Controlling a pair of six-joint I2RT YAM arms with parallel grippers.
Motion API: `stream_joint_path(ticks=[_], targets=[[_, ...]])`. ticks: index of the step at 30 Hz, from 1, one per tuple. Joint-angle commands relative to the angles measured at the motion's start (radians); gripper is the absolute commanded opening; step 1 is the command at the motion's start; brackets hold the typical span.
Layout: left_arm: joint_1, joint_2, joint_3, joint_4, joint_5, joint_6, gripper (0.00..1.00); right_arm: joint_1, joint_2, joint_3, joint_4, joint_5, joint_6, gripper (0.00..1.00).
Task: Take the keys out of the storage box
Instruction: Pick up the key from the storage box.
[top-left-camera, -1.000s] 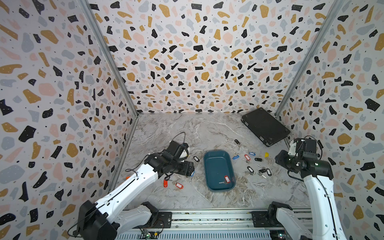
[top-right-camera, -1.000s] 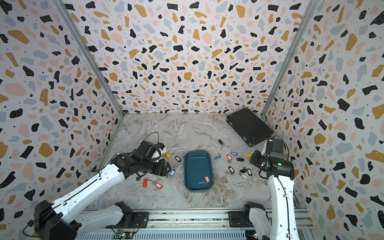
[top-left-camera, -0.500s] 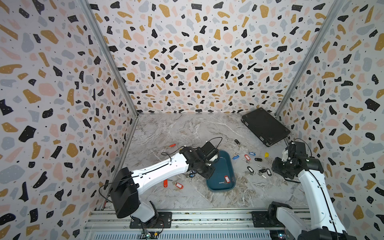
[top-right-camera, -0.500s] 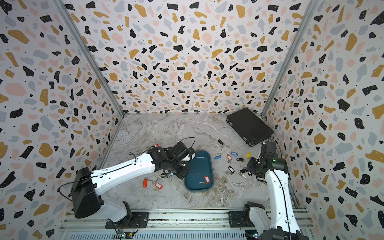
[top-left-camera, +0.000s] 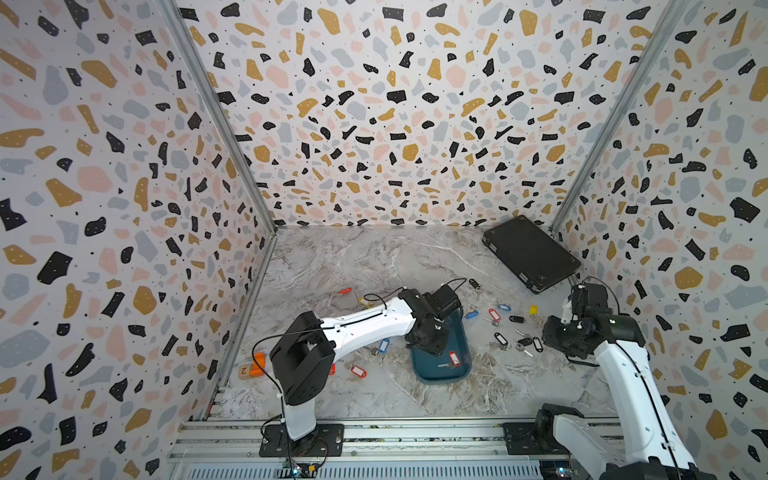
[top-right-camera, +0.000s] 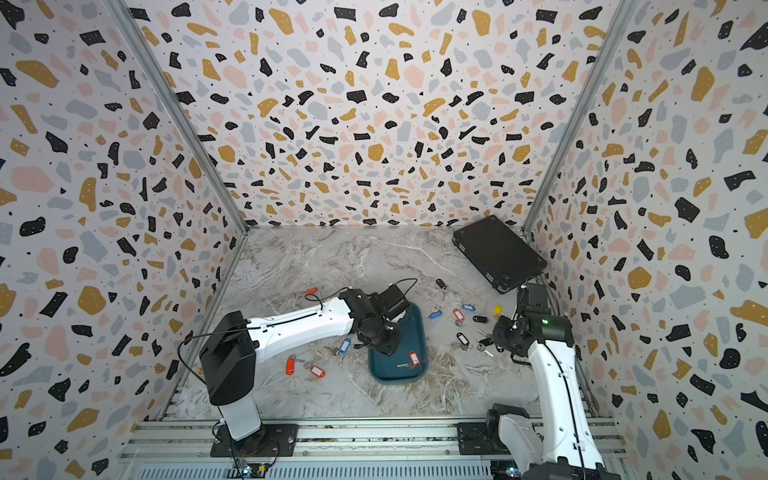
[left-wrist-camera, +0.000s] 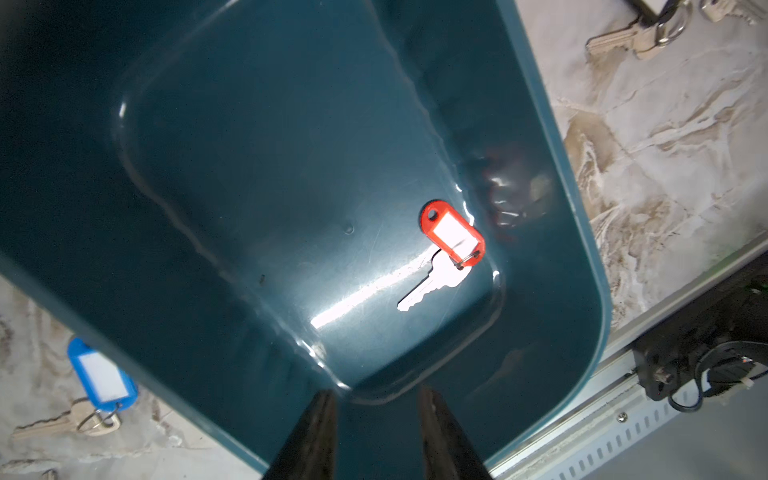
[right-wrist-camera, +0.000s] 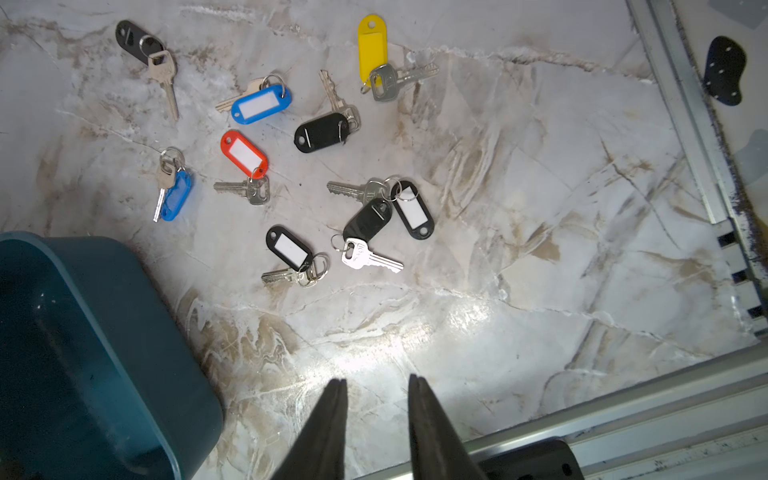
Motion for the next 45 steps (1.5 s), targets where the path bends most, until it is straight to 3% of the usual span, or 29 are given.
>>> stream_joint_path(ticks=[1,12,17,21,26,39,45], targets=[[-0.005,-0.014,0.026,-0.039,-0.004,0.007,0.32,0.026,-0.018,0.031,-0.044,0.05,0.012,0.3],[-0.014,0.023,0.001,-0.011,0.142,0.085,0.36,0.029,0.06,0.022,-0.031,0.081,0.021,0.33],[-0.021,0.076,0.031,0.004,0.166,0.101,0.58,0.029,0.071,0.015,-0.019,0.064,0.019,0.36],[-0.022,0.135,0.071,0.019,0.17,0.173,0.64,0.029,0.065,0.012,-0.012,0.048,0.015,0.37],[-0.023,0.186,0.077,0.08,0.182,0.264,0.64,0.029,0.059,0.007,-0.005,0.023,0.01,0.38],[-0.023,0.202,0.071,0.211,0.178,0.354,0.61,0.034,0.072,0.001,0.004,-0.01,0.002,0.38],[-0.024,0.217,0.072,0.246,0.199,0.37,0.54,0.034,0.075,0.0,0.006,-0.014,0.001,0.38]])
